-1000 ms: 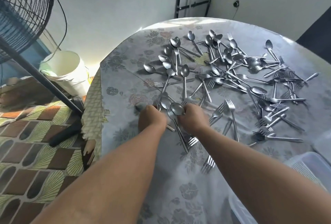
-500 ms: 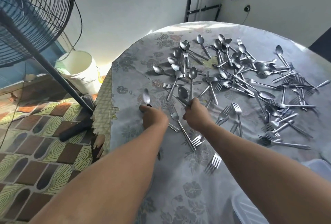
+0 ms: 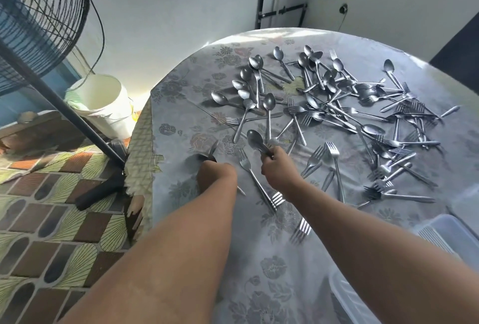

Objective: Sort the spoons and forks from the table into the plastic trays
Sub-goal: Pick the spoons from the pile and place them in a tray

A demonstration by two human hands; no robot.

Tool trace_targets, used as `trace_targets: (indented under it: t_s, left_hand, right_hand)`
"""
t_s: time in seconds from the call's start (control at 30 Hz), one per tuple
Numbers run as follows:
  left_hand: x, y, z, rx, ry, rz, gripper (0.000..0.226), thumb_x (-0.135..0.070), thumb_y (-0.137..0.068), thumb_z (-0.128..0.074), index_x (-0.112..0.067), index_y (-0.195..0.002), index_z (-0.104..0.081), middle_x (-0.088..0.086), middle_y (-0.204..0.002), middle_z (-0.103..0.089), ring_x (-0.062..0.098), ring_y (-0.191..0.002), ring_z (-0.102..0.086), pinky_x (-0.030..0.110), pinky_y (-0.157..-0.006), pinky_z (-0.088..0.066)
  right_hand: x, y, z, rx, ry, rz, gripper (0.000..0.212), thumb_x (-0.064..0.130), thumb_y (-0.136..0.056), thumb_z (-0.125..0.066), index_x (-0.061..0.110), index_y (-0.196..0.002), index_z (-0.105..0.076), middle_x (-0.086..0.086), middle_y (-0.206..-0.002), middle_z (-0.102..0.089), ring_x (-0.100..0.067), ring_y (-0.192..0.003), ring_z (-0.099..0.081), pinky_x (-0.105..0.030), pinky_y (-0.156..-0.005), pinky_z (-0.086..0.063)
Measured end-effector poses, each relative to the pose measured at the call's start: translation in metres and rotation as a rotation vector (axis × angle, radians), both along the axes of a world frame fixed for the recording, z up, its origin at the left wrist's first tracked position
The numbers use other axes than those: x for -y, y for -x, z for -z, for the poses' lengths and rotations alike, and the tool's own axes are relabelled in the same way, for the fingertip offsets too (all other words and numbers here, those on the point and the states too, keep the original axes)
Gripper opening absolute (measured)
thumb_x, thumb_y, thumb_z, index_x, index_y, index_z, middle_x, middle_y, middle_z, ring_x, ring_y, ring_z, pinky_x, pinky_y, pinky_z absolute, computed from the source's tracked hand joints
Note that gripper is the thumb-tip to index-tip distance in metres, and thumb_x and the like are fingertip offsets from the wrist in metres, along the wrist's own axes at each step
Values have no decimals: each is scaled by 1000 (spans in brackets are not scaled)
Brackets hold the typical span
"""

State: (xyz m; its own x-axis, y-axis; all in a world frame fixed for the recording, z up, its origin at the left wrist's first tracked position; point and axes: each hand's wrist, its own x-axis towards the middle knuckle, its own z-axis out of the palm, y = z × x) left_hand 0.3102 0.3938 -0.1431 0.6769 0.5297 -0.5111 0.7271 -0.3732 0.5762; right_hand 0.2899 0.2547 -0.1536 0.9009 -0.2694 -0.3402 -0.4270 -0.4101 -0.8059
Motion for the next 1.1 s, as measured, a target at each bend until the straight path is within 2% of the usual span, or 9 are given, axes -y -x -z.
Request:
trace_targets:
  t_s: [0.1,0.2,0.4,0.5,0.63,0.77,0.87,0.97,1.1]
  left_hand:
    - [-1,1,-4,72,49,-63,33,-23,-98,-56,-7,-126,-63,15,-125,-69,35,-120,-63,39,-100,-51]
    - [7,3,-17,158,44,-6,28,-22,-103,-49,-8,-124,-59,15,-125,-67,35,-118,-62,40,-96,-48]
    - [45,22,-55,314,259,46,23,-26,-97,-48,-14,-104,-66,7,-100,-71,34,-97,-68,45,-88,-57]
    - [71,46,-75,369,406,13,18,-22,-96,-54,-14,-97,-70,8,-94,-72,26,-81,-66,34,-72,-53]
    - [113,86,-94,396,469,-4,15,-21,-97,-61,-12,-94,-71,2,-78,-66,19,-69,-59,28,-60,-44]
    - [165,139,-101,381,548,-84,12,-26,-93,-68,-16,-89,-72,6,-90,-75,23,-76,-68,33,-69,-55]
    - [208,181,-105,352,602,-146,21,-34,-90,-71,-15,-98,-77,8,-90,-76,27,-80,-70,39,-72,-58]
    - [248,213,-105,334,622,-151,27,-38,-86,-72,-14,-96,-77,14,-93,-77,33,-85,-74,49,-79,-61]
    - [283,237,-105,311,610,-101,28,-40,-84,-70,-16,-96,-77,11,-93,-77,33,-88,-74,47,-84,-62]
  right_hand:
    - [4,5,-5,7,-32,40,10,24,-100,-43,22,-99,-54,-14,-95,-68,-28,-80,-59,-45,-70,-50]
    - [6,9,-14,20,-64,53,11,25,-100,-42,21,-96,-51,-12,-95,-66,-27,-83,-57,-41,-72,-46]
    - [10,26,-40,82,-132,7,19,33,-103,-45,16,-98,-53,-4,-85,-58,-20,-76,-50,-38,-69,-42]
    - [26,45,-53,121,-211,-55,30,39,-100,-55,10,-95,-58,4,-69,-51,-15,-64,-43,-33,-59,-36]
    - [64,79,-76,141,-401,-73,29,35,-101,-61,19,-77,-58,11,-52,-39,-10,-51,-34,-25,-50,-28]
    - [119,126,-94,83,-577,-89,23,20,-99,-64,18,-78,-56,9,-50,-42,-5,-41,-37,-21,-41,-29]
    - [164,163,-99,-2,-616,-103,21,22,-95,-70,18,-82,-54,4,-58,-41,-8,-45,-36,-24,-43,-30]
    - [207,196,-103,-27,-646,-102,22,20,-95,-71,17,-81,-54,3,-55,-42,-10,-45,-36,-27,-45,-30]
    - [243,226,-111,-18,-707,-75,23,16,-95,-71,15,-79,-54,3,-57,-42,-9,-46,-36,-25,-44,-29]
